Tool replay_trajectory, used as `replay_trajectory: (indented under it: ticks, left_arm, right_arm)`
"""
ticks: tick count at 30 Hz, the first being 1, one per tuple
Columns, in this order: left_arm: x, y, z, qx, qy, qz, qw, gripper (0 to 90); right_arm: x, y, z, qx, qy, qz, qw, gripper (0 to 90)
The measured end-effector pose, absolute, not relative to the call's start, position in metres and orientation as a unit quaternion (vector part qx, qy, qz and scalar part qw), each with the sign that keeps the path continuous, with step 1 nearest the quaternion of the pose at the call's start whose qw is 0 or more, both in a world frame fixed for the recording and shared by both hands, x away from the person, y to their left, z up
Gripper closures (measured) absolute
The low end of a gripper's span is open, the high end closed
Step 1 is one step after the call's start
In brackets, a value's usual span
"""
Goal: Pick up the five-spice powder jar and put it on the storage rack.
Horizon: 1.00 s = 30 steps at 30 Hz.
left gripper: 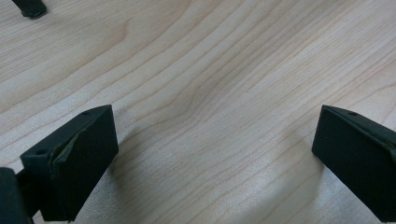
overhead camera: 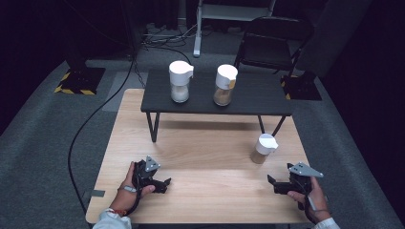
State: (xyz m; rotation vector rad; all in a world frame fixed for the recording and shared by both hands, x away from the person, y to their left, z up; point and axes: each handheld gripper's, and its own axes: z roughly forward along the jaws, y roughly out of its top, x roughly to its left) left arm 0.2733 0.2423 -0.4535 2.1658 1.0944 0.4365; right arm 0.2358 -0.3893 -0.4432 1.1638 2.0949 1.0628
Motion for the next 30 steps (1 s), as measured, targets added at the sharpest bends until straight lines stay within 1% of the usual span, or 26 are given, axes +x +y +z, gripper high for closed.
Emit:
replay_trajectory:
  ticks: [17,30]
  left_arm:
    - [0.273,0.242,-0.454,0.828,0.42,0.167,0.332,0.0]
    - [0.273,0.241,-0.453,0.828,0.421,0.167,0.331,0.1]
  right_arm:
    - [0.244,-0.381,-0.44,0.417,0.767,0.41,0.262,1.3]
    - [0.257,-0.38,-0.44,0.424,0.763,0.416,0.256,1.2]
